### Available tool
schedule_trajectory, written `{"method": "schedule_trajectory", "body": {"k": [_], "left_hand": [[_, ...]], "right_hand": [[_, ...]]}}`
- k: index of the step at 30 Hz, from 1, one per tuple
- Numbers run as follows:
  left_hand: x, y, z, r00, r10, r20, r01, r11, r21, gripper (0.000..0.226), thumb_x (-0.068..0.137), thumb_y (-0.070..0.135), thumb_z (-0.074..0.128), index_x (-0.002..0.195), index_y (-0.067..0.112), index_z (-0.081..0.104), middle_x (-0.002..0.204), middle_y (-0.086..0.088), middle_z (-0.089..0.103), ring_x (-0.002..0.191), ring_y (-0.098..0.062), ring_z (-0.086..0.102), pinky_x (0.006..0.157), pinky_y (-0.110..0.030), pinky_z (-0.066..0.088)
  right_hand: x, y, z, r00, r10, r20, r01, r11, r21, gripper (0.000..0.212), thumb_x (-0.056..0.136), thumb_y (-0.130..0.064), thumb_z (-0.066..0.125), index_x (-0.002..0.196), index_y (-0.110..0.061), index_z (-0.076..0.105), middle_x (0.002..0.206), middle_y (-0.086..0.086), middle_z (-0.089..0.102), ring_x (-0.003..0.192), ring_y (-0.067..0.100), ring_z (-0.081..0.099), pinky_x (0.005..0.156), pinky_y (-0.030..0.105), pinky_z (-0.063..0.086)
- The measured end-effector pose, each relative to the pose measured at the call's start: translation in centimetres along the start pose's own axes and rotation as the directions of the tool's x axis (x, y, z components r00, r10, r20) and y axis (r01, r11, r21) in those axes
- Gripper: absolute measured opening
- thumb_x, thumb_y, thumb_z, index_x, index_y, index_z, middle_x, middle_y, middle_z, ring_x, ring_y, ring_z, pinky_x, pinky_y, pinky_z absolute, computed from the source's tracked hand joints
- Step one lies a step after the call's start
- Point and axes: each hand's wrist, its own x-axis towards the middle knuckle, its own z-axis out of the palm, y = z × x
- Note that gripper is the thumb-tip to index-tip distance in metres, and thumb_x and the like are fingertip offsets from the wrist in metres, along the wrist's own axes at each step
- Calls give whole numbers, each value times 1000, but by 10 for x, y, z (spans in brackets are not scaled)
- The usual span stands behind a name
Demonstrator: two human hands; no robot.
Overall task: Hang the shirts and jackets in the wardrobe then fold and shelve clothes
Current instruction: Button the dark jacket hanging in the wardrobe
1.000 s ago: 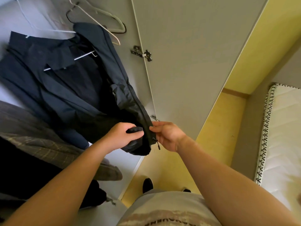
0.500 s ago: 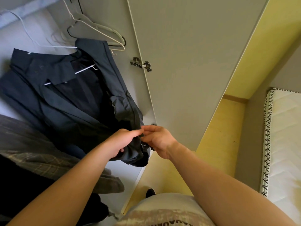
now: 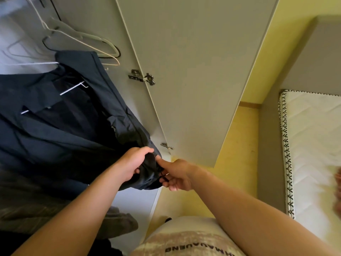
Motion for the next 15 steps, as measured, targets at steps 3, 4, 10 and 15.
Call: {"method": "schedule_trajectory", "body": {"k": [3,4,10,15], "left_hand": [[7,6,-1,1000,14,1,-14,1000,22,31,92,32,62,66,15,59,48,2,54,34,-10,44,39,-21,27],[10,8,-2,1000,19,10,-19,1000,21,30,91,31,62,67,15,57,48,2,53,35,-11,43,39,-21,25],[21,14,-5,998,-30,58,29,1000,7,27,88,36,70,75,14,63,52,1,55,37,-13,46,36,-19,24],[29,18,-7,998,-3,66,-1,998,59,35,90,46,67,73,16,64,58,0,55,42,-14,47,40,-21,24]], "right_hand": [[1,0,-7,997,-7,75,2,997,71,49,85,-63,64,91,-14,64,62,-3,62,46,11,50,46,20,43],[2,-1,-9,997,-19,77,12,996,92,44,87,-59,66,92,-15,67,62,-5,61,49,10,50,49,21,45],[9,0,-13,980,-178,-87,185,979,82,22,85,-35,77,67,-22,74,63,-4,62,55,11,55,55,24,49],[14,-1,-6,948,-288,-134,299,952,70,21,91,-28,72,74,-18,67,72,-3,69,61,10,61,57,23,51]]}}
